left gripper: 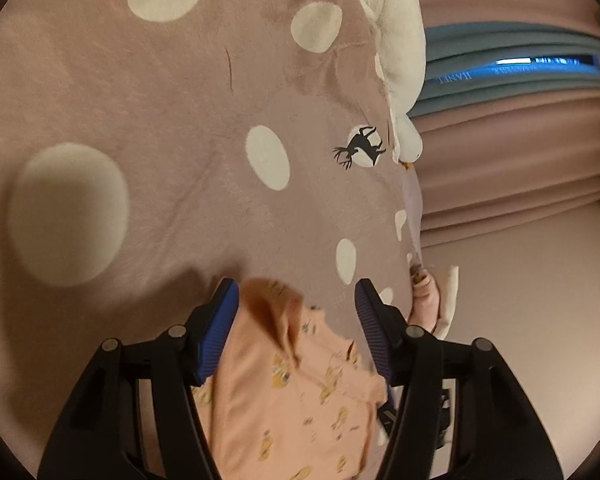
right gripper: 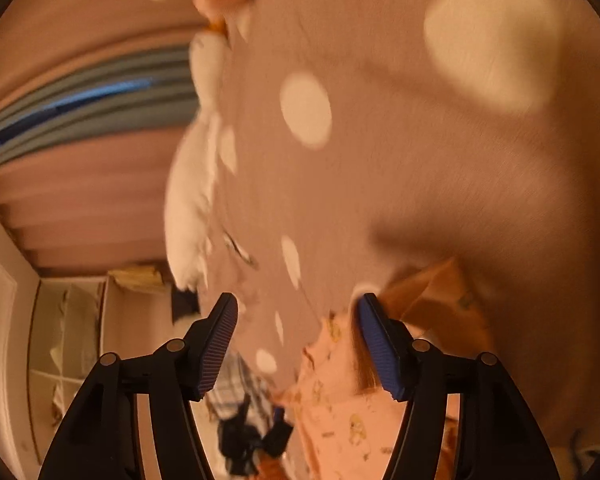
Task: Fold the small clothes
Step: 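Fold the hem toward the collar with both tools and lower it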
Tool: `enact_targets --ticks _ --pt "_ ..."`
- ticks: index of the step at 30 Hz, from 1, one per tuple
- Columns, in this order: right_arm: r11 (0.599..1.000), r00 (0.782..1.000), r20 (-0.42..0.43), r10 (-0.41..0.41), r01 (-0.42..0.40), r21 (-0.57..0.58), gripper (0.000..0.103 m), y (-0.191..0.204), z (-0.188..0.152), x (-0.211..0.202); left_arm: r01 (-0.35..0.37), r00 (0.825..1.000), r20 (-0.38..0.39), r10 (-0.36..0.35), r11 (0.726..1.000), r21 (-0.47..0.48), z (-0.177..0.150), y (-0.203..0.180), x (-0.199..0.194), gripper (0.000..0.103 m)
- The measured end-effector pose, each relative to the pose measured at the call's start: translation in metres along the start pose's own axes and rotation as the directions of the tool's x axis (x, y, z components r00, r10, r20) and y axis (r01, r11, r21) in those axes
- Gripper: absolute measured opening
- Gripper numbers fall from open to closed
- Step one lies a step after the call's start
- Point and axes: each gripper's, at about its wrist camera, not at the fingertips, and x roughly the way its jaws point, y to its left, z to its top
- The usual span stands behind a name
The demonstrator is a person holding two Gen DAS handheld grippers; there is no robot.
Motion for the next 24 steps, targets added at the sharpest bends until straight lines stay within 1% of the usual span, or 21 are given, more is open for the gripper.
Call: enact_targets --ticks 2,3,4,5,6,7,8,9,10,11,12,13,14,15,16,18,19,20,22,23,24 --pt "0.999 0.999 0.03 0.014 -0.013 -0.03 0.065 0.006 -0.004 -0.012 -0.018 1.0 -0.014 0.019 0.998 0.052 -0.01 -0.002 -0.009 0.059" --pt "0.998 1.0 0.014 -0.005 0.006 -0.069 0.065 0.013 -0.009 -0.011 -0.037 0.999 -0.023 0.039 0.995 0.092 -0.017 -0.006 -0.012 0.059" --pt "0.991 0.999 -0.015 -0.047 0.044 -0.125 0.065 0.019 -0.014 -0.012 -0.059 0.997 -0.039 0.065 0.988 0.144 -0.026 -0.01 -0.016 0.059" --pt "0.972 0.994 -0.047 -0.103 0.091 -0.216 0.065 0.029 -0.024 -0.009 -0.074 0.995 -0.047 0.084 0.98 0.185 -0.034 -0.012 -0.019 0.059" --pt "0.948 0.987 -0.069 -0.146 0.119 -0.297 0.065 0.038 -0.035 -0.007 -0.089 0.993 -0.058 0.105 0.969 0.232 -0.043 -0.016 -0.021 0.059" --pt "0.913 0.98 -0.095 -0.177 0.128 -0.387 0.065 0.047 -0.049 -0.003 -0.106 0.988 -0.075 0.134 0.951 0.292 -0.053 -0.022 -0.02 0.059" --pt "0.885 0.975 -0.115 -0.191 0.121 -0.449 0.065 0.054 -0.058 0.0 -0.118 0.984 -0.086 0.156 0.933 0.339 -0.06 -0.026 -0.017 0.059" --pt "0.846 0.968 -0.13 -0.215 0.118 -0.52 0.065 0.061 -0.072 0.004 -0.126 0.979 -0.098 0.177 0.915 0.384 -0.067 -0.03 -0.014 0.059" --pt "0.814 0.961 -0.135 -0.24 0.124 -0.567 0.063 0.065 -0.082 0.008 -0.131 0.972 -0.119 0.201 0.89 0.437 -0.076 -0.038 -0.008 0.058" --pt "0.768 0.948 -0.135 -0.289 0.145 -0.623 0.052 0.069 -0.094 0.015 -0.133 0.967 -0.13 0.219 0.87 0.475 -0.083 -0.042 -0.001 0.056" --pt "0.716 0.924 -0.124 -0.361 0.189 -0.672 0.046 0.07 -0.105 0.026 -0.138 0.961 -0.139 0.238 0.851 0.506 -0.088 -0.045 0.006 0.05" --pt "0.655 0.889 -0.1 -0.447 0.249 -0.714 0.035 0.069 -0.113 0.039 -0.147 0.95 -0.156 0.271 0.827 0.543 -0.094 -0.049 0.018 0.042" --pt "0.604 0.86 -0.078 -0.504 0.286 -0.744 0.025 0.065 -0.117 0.05 -0.159 0.94 -0.163 0.299 0.809 0.566 -0.096 -0.05 0.029 0.038" --pt "0.554 0.83 -0.06 -0.555 0.314 -0.771 0.022 0.062 -0.122 0.06 -0.171 0.929 -0.171 0.329 0.791 0.588 -0.097 -0.052 0.043 0.036" --pt "0.501 0.801 -0.032 -0.598 0.342 -0.795 0.02 0.061 -0.127 0.069 -0.194 0.909 -0.175 0.378 0.755 0.626 -0.101 -0.052 0.057 0.031" --pt "0.38 0.75 0.035 -0.661 0.375 -0.846 0.02 0.058 -0.134 0.086 -0.237 0.885 -0.151 0.44 0.707 0.667 -0.099 -0.054 0.082 0.029" --pt "0.334 0.726 0.063 -0.685 0.39 -0.858 0.019 0.057 -0.134 0.096 -0.245 0.882 -0.139 0.451 0.689 0.682 -0.099 -0.056 0.09 0.029" --pt "0.322 0.722 0.072 -0.688 0.392 -0.862 0.019 0.057 -0.132 0.101 -0.25 0.884 -0.123 0.451 0.679 0.69 -0.096 -0.06 0.097 0.029" --pt "0.318 0.741 0.097 -0.665 0.398 -0.86 0.019 0.063 -0.121 0.113 -0.256 0.897 -0.095 0.432 0.682 0.685 -0.086 -0.067 0.11 0.03" --pt "0.314 0.742 0.118 -0.66 0.415 -0.854 0.019 0.065 -0.115 0.118 -0.273 0.901 -0.071 0.428 0.686 0.674 -0.078 -0.072 0.12 0.03" --pt "0.308 0.741 0.142 -0.657 0.435 -0.846 0.019 0.067 -0.108 0.124 -0.277 0.908 -0.063 0.415 0.704 0.654 -0.071 -0.072 0.125 0.03"
